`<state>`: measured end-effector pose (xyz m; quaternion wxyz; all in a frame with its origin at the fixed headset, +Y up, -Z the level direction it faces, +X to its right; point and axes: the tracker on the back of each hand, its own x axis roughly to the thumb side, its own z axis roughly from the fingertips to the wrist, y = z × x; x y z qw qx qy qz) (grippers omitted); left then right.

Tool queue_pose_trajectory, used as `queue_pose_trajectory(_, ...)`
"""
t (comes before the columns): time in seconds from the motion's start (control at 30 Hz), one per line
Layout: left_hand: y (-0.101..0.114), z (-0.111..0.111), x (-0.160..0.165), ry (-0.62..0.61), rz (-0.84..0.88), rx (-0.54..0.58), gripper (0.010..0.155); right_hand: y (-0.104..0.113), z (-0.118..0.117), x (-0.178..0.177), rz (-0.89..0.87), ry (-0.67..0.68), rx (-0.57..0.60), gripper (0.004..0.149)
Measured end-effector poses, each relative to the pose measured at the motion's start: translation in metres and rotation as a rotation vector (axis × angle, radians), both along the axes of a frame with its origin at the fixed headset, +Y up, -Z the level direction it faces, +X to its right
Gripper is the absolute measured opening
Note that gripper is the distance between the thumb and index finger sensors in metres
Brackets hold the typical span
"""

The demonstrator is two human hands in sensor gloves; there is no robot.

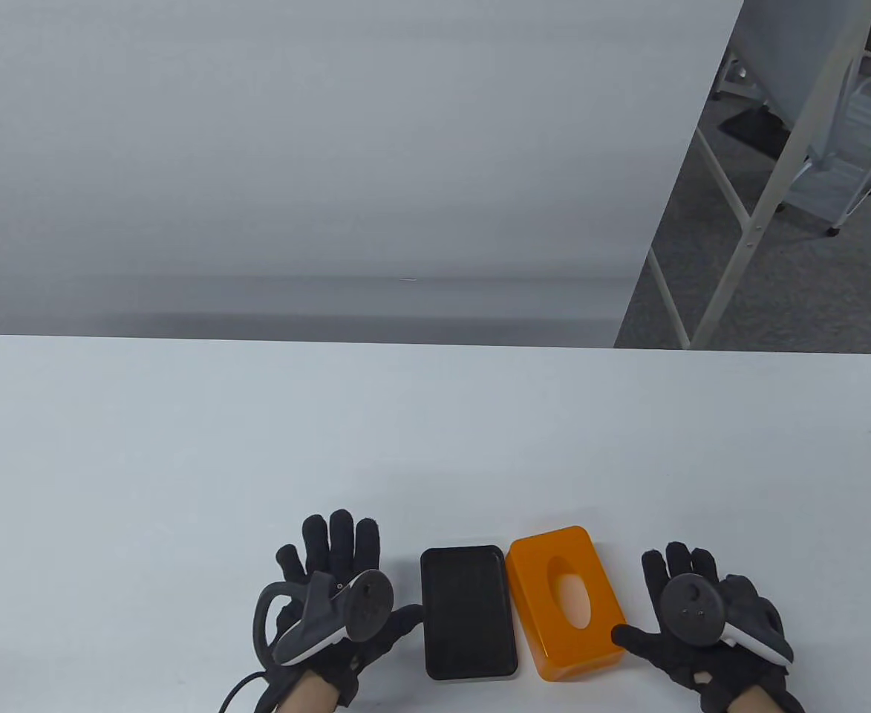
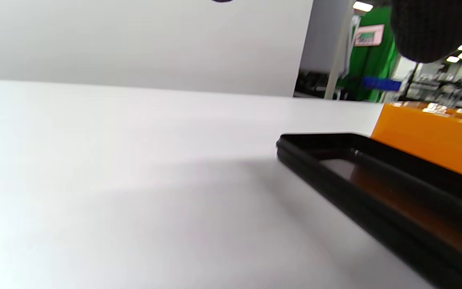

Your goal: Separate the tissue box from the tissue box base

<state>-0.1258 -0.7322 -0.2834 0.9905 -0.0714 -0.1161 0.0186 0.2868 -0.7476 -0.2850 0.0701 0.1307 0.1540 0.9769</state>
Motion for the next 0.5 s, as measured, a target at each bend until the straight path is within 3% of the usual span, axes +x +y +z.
queue_pose_trajectory(0.2, -0.001, -0.001, 0.004, -0.027, 0.024, 0.027, 0.116, -0.003, 0.001, -0.001, 0.024, 0.007, -0.018, 0.103)
queue_pose_trajectory(0.5, -0.006, -0.002, 0.006, -0.029, 0.032, -0.028, 0.117, -0.010, -0.001, 0.002, 0.015, -0.008, -0.065, 0.103)
